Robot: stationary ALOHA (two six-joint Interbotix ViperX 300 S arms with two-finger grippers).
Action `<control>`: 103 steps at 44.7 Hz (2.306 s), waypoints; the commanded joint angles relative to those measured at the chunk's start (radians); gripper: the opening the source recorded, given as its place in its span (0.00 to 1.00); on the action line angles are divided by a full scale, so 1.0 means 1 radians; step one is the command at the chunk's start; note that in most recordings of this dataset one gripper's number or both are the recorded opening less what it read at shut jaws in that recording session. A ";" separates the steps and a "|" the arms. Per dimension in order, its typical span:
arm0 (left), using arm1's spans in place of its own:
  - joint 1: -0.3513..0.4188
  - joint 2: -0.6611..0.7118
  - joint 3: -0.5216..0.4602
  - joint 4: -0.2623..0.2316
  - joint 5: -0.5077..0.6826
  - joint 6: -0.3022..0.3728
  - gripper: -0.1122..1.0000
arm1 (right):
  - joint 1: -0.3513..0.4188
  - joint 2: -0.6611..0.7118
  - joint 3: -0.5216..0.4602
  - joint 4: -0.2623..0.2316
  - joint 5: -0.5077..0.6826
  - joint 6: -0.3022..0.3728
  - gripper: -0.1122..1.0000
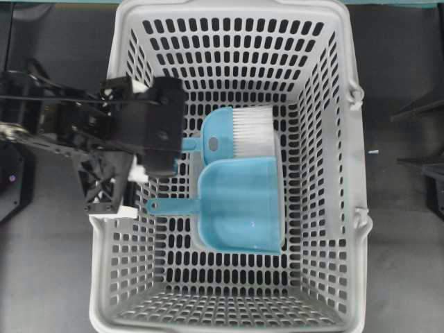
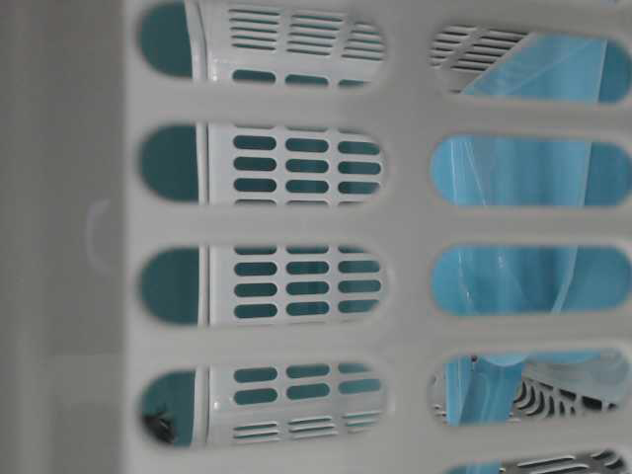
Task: Pick up the dustpan from the shopping basket with the left arm.
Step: 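Lower the left gripper into the basket over the blue dustpan handle, then close the left gripper on the blue dustpan handle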
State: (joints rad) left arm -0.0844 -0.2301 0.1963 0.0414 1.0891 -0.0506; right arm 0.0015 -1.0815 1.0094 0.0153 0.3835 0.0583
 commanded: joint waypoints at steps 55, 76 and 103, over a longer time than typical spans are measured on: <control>-0.072 0.341 0.012 0.003 -0.049 -0.098 0.61 | 0.002 -0.037 0.074 0.000 -0.109 0.009 0.77; -0.029 0.129 -0.112 0.003 -0.029 -0.095 0.35 | 0.000 -0.038 0.083 0.002 -0.121 0.009 0.77; -0.011 0.104 -0.259 0.003 0.144 -0.094 0.35 | 0.002 -0.051 0.091 0.002 -0.143 0.009 0.77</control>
State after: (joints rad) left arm -0.0920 -0.1135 -0.0353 0.0430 1.2349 -0.1442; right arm 0.0015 -1.1382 1.1075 0.0153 0.2500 0.0660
